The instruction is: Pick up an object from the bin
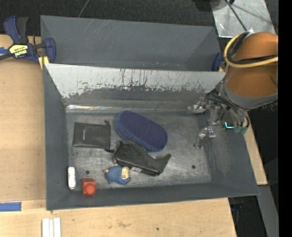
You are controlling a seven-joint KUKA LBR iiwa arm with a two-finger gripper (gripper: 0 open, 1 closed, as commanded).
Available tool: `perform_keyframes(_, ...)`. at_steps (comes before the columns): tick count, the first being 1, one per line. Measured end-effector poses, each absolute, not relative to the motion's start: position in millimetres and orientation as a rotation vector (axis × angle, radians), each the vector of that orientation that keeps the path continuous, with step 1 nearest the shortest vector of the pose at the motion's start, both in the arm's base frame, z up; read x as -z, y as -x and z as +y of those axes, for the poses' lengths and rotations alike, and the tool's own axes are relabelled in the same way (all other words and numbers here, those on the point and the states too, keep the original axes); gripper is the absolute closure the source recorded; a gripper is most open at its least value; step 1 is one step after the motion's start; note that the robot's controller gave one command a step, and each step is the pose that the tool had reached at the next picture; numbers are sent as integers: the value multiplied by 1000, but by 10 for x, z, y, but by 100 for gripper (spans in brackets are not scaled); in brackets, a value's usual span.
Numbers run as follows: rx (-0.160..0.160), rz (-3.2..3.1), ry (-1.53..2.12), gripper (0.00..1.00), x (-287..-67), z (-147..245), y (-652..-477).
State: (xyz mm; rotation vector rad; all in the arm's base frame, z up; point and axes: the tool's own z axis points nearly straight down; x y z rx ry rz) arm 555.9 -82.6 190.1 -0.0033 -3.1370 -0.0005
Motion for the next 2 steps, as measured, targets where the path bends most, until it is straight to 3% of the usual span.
perform_keyframes(1, 3, -3124, -314, 0, -989, -226, -5784)
perform_keyframes(2, -6, -3117, -429, 0, -738, -3, -6017)
